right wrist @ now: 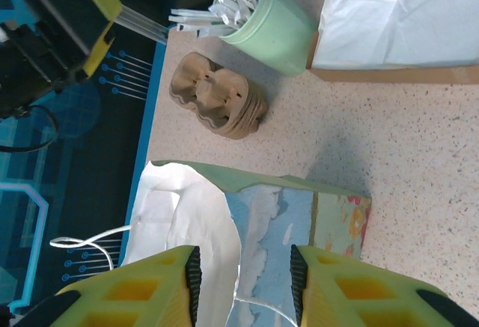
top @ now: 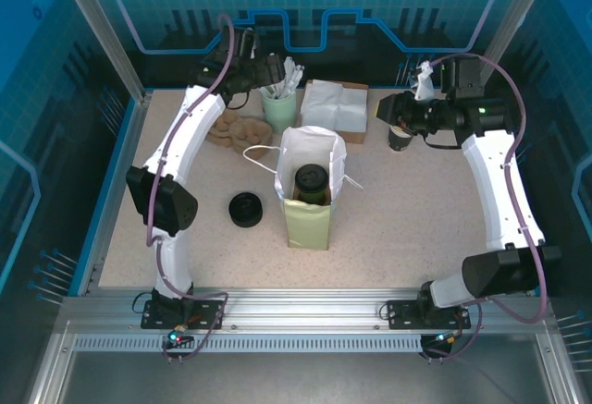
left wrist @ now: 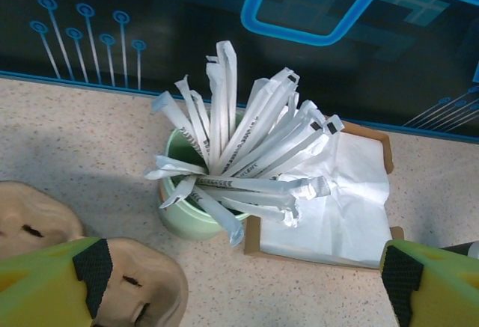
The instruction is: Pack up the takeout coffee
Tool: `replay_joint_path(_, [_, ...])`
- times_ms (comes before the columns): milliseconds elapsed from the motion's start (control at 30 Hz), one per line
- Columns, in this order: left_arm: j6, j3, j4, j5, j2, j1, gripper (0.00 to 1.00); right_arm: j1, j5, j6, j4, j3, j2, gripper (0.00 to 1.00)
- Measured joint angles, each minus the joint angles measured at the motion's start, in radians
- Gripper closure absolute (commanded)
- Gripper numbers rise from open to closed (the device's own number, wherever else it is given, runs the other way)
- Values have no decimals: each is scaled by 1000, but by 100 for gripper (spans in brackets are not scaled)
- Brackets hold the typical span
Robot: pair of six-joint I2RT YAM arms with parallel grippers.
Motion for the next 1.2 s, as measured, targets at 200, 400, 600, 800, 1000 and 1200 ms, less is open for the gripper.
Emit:
replay_joint_path(200, [6, 64, -31, 37, 65, 0, 12, 1, -5, -2, 41, -92, -52, 64])
replay_joint_path(400, [30, 41, -34, 42, 66, 0, 20, 12, -3, -22, 66, -149, -90, 65])
replay_joint_path(600, [65, -29, 0, 39, 73, 0, 37, 24, 6, -60, 84, -187, -162, 65])
replay_joint_path(800, [92, -29, 42, 32, 79, -5, 56, 24, 8, -80, 85, -210, -202, 66])
replay_joint_path(1000, [94, -12, 59, 31, 116, -12, 57, 24, 4, -97, 89, -213, -202, 66])
replay_joint_path(1200, [112, 14, 58, 19, 183, -21, 57, 24, -5, -107, 101, -247, -202, 66])
